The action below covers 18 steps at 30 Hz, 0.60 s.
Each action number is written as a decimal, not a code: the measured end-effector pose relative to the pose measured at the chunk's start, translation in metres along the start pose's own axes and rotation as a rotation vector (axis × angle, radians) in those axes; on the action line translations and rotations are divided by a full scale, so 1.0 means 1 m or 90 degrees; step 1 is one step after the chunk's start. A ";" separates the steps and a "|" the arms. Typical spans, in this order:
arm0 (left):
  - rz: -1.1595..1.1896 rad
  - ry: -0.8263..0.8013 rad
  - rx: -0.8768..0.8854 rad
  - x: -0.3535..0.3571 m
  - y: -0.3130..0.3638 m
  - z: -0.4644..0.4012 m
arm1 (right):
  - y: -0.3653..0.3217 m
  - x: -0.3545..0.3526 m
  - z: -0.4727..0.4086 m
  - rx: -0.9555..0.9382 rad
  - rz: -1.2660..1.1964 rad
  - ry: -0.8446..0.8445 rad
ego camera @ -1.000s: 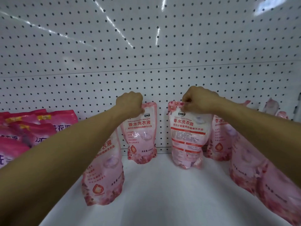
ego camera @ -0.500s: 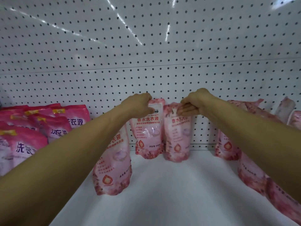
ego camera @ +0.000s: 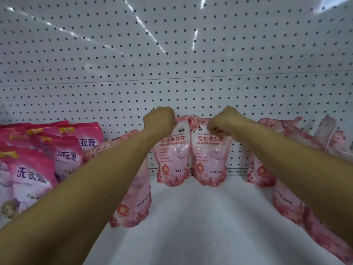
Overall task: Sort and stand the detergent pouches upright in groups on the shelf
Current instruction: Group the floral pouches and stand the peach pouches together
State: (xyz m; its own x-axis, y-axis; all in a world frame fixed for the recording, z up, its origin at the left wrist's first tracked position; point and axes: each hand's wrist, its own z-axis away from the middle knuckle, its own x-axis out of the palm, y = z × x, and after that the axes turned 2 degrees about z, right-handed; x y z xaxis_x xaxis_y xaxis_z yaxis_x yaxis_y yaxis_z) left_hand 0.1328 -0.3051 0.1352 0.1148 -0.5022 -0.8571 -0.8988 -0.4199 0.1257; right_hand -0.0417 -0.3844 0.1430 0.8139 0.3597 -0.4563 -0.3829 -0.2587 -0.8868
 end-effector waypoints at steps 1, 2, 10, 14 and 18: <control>0.007 0.017 -0.001 0.003 0.001 0.001 | 0.001 -0.001 0.002 -0.008 0.006 -0.010; 0.013 0.027 0.001 0.005 0.002 0.002 | 0.001 -0.002 0.005 -0.013 0.016 -0.016; 0.015 -0.090 0.034 -0.022 0.006 0.030 | 0.011 -0.004 0.038 -0.158 0.117 -0.055; 0.058 0.096 0.145 -0.042 0.001 0.096 | 0.030 0.010 0.069 -0.292 0.136 -0.041; 0.111 0.401 0.151 -0.045 -0.037 0.158 | 0.055 0.035 0.094 -0.328 0.133 -0.093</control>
State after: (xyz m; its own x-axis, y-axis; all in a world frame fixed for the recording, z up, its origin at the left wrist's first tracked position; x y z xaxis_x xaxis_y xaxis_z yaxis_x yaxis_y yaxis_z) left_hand 0.0942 -0.1477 0.0906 0.1198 -0.9203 -0.3724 -0.9863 -0.1532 0.0611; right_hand -0.0753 -0.3021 0.0714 0.6610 0.3647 -0.6558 -0.2371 -0.7276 -0.6437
